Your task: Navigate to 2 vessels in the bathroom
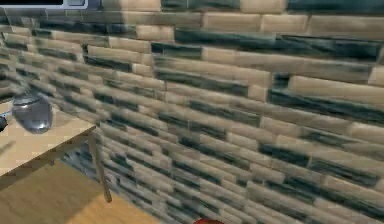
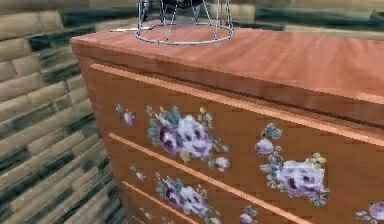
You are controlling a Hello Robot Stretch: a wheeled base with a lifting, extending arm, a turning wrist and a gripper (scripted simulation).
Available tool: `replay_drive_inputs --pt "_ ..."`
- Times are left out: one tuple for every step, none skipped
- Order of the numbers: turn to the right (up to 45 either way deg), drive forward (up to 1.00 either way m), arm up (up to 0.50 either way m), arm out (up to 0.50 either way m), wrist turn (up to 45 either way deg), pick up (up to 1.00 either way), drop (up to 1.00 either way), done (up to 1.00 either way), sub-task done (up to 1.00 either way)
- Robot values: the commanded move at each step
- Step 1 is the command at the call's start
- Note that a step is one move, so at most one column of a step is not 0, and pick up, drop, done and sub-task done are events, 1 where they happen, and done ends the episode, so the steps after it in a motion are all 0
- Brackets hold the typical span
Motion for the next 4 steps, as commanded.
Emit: replay_drive_inputs --pt "-45.0 0.0 0.0 0.0 0.0 0.0 0.0 0.0 0.0" --pt "-45.0 0.0 0.0 0.0 0.0 0.0 0.0 0.0 0.0" --pt "-24.0 0.0 0.0 0.0 0.0 0.0 0.0 0.0 0.0" --pt "0.0 1.0 0.0 0.0 0.0 0.0 0.0 0.0 0.0"
